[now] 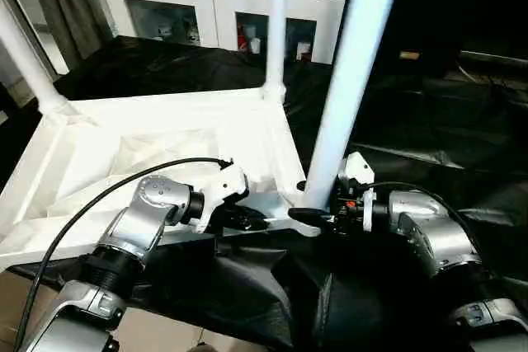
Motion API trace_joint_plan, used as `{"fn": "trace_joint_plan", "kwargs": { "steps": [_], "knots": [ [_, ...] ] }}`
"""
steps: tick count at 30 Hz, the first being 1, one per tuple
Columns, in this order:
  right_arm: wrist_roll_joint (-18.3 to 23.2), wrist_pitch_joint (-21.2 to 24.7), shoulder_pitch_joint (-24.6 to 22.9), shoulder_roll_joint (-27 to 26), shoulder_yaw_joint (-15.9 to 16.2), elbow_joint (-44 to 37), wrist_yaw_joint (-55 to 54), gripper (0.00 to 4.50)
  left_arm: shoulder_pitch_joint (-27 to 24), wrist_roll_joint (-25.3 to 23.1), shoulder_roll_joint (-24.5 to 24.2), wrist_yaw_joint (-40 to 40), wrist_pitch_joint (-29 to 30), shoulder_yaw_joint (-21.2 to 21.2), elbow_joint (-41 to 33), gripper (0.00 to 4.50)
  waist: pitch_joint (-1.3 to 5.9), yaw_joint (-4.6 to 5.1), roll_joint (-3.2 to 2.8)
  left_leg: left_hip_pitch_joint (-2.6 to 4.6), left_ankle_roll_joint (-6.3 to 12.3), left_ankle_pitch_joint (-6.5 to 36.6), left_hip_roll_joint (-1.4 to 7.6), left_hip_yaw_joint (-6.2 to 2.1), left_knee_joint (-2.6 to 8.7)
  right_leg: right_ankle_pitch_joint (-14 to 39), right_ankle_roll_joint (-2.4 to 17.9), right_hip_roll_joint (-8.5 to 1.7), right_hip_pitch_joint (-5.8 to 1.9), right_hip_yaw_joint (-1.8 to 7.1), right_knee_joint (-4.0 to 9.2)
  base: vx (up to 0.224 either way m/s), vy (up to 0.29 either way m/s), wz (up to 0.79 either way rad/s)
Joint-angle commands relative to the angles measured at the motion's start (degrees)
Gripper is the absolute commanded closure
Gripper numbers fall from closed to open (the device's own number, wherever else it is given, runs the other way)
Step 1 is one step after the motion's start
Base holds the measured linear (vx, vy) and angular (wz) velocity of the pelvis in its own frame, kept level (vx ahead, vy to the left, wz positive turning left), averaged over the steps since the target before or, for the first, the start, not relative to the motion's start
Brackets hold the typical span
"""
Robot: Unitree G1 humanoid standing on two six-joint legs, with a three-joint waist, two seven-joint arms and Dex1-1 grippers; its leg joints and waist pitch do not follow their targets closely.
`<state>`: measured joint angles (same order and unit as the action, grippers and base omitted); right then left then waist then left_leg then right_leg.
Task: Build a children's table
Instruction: Rotate leg to tighten
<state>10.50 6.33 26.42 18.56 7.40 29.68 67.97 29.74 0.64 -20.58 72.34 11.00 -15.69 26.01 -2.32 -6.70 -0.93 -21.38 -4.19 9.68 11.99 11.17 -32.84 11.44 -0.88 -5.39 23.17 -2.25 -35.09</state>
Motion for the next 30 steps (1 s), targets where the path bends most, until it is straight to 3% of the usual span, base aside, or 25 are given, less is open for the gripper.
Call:
{"fn": "trace_joint_plan", "kwargs": {
  "steps": [1,6,8,10,13,14,17,18,21,22,25,26,29,30],
  "knots": [
    [0.85,0.55,-0.87,-0.68,1.72,-2.44,1.81,1.73,0.11,1.90,0.96,-0.29,-0.55,-0.09,-1.08,4.50,3.55,0.18,0.63,0.76,3.26,9.94,0.99,-0.16,3.10,3.30,14.84,-1.94,-2.79,1.41,3.38,0.000,0.000,0.00],
    [0.72,1.90,-2.38,-0.93,2.40,-3.82,1.33,1.95,0.53,1.05,1.94,-3.73,-1.42,0.78,0.48,4.50,3.53,-0.02,0.93,0.74,3.81,9.19,1.02,-0.12,3.03,3.73,14.40,-1.98,-2.76,1.46,3.42,0.000,0.000,0.00],
    [0.42,2.09,-3.01,-1.56,2.16,-3.56,-0.48,1.98,1.01,0.36,2.76,-6.73,-1.38,1.46,1.62,4.50,3.45,-0.13,1.37,0.76,3.82,9.45,1.02,-0.07,3.08,5.03,13.98,-2.06,-2.69,1.50,3.58,0.000,0.000,0.00],
    [-0.29,2.03,-3.15,-3.29,1.19,-1.91,-4.89,1.98,2.10,-1.00,4.06,-12.07,-0.96,2.45,3.65,4.50,3.16,-0.09,1.34,0.82,3.12,10.75,0.98,-0.12,3.31,8.38,13.13,-2.15,-2.46,1.57,3.98,0.000,0.000,0.00],
    [-2.00,1.12,-2.92,-6.20,0.02,0.81,-12.41,1.98,3.56,-1.39,6.39,-18.51,-0.21,4.37,5.94,4.50,2.88,-0.01,1.40,1.35,0.89,15.00,0.94,-0.35,3.76,17.43,10.84,-2.52,-2.12,1.68,4.95,0.000,0.000,0.00],
    [-2.86,1.03,-2.55,-7.86,-0.69,2.44,-16.92,1.98,4.19,-1.64,7.66,-21.32,0.32,4.92,6.72,4.50,2.92,0.25,1.62,1.06,0.33,14.95,0.90,-0.51,3.91,18.59,9.90,-2.52,-2.33,1.67,4.92,0.000,0.000,0.00],
    [-4.32,1.76,-2.00,-10.65,-1.73,4.55,-24.81,1.98,5.22,-2.28,9.79,-26.17,1.08,5.67,8.08,4.50,2.79,0.89,1.57,0.93,-0.31,15.13,0.69,-0.61,4.15,18.84,8.86,-2.28,-2.16,1.67,5.06,0.000,0.000,0.00],
    [-6.08,3.11,-1.49,-13.45,-2.04,5.93,-32.65,1.98,6.31,-2.83,12.16,-31.36,1.65,6.44,9.58,4.50,2.87,1.11,1.40,0.99,-0.67,15.13,0.69,-0.62,4.15,18.82,8.71,-2.27,-2.07,1.76,5.07,0.000,0.000,0.00],
    [-6.82,3.94,-0.53,-16.21,-2.59,7.48,-38.15,1.98,7.22,-2.97,14.43,-34.99,1.71,6.98,10.90,4.50,2.90,1.28,1.52,0.99,-0.33,15.19,0.58,-0.63,4.09,19.07,8.34,-2.34,-2.10,1.74,5.28,0.000,0.000,0.00],
    [-7.23,3.90,0.20,-17.64,-2.65,8.53,-40.48,1.98,7.61,-2.98,15.62,-36.38,1.64,7.08,11.41,4.50,2.93,1.35,1.29,0.89,0.00,14.94,0.52,-0.55,4.01,18.18,8.23,-2.24,-2.05,1.84,5.29,0.000,0.000,0.00],
    [-8.41,1.09,1.59,-19.01,-1.52,9.91,-40.47,1.63,7.95,-3.15,16.92,-36.52,1.26,6.56,11.46,4.50,3.23,1.38,0.98,0.78,0.55,14.21,0.35,-0.53,3.77,15.95,8.50,-2.20,-2.21,1.80,5.12,0.000,0.000,0.00],
    [-6.66,0.78,2.13,-19.75,-2.50,10.03,-39.17,1.28,7.93,-3.13,17.13,-35.69,0.95,6.11,11.13,4.50,3.25,1.33,0.95,0.61,1.12,13.41,0.37,-0.52,3.75,14.22,8.78,-2.17,-2.33,1.83,4.99,0.000,0.000,0.00],
    [-5.41,1.11,2.28,-19.55,-2.44,9.31,-36.37,1.25,7.60,-2.80,16.82,-33.96,0.67,5.75,10.45,4.50,3.32,1.44,0.86,0.43,2.07,12.56,0.32,-0.49,3.66,11.79,9.38,-2.02,-2.55,1.70,4.75,0.000,0.000,0.00],
    [-4.95,1.12,2.07,-18.42,-1.39,8.05,-32.46,1.00,7.06,-2.37,16.20,-31.39,0.00,5.26,9.42,4.50,3.45,1.45,0.74,0.49,2.33,12.33,0.34,-0.48,3.58,11.14,9.61,-2.03,-2.60,1.65,4.72,0.000,0.000,0.00]
  ]
}}
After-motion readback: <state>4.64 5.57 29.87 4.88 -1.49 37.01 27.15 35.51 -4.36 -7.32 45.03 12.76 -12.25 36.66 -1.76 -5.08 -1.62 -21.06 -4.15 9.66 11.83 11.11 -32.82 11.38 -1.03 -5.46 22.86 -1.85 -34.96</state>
